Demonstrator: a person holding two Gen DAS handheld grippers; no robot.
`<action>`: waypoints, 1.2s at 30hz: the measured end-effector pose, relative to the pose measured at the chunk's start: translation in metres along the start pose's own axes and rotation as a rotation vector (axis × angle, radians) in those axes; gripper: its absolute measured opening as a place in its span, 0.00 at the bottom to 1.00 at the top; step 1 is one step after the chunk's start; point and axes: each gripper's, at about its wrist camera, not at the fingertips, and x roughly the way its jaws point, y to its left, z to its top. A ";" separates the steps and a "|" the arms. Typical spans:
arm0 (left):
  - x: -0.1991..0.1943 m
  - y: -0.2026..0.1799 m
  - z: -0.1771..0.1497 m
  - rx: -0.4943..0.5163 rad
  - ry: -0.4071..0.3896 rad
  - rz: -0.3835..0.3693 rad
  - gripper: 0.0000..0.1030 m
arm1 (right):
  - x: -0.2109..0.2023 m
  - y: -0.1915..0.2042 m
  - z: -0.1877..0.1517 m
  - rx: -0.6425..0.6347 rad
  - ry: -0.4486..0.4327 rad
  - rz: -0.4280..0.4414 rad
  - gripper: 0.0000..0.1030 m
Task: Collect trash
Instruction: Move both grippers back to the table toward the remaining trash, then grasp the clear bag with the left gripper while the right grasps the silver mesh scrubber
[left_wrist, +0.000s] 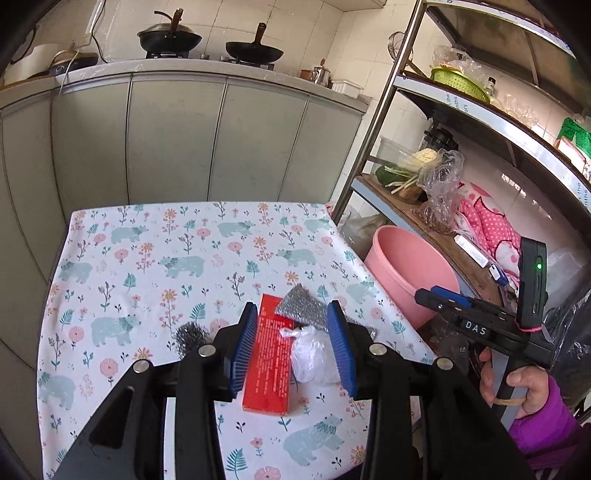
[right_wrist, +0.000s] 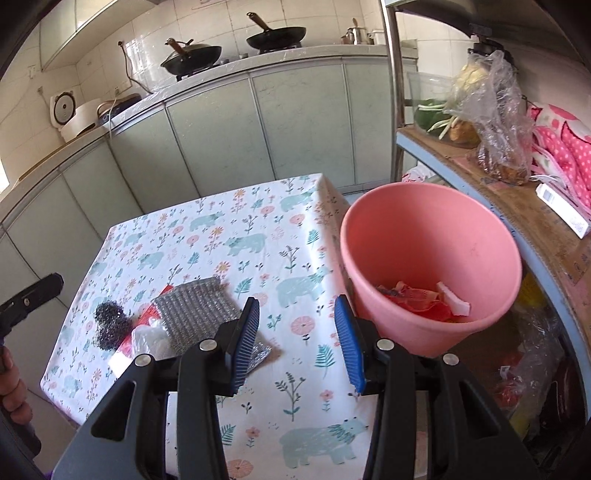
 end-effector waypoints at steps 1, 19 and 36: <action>0.004 -0.002 -0.004 0.001 0.014 -0.007 0.37 | 0.003 0.002 -0.001 -0.003 0.007 0.007 0.42; 0.076 -0.030 -0.042 0.096 0.174 -0.015 0.25 | 0.025 0.025 -0.010 -0.058 0.078 0.104 0.42; -0.001 0.003 -0.039 0.047 0.045 -0.008 0.08 | 0.047 0.078 -0.026 -0.175 0.158 0.206 0.42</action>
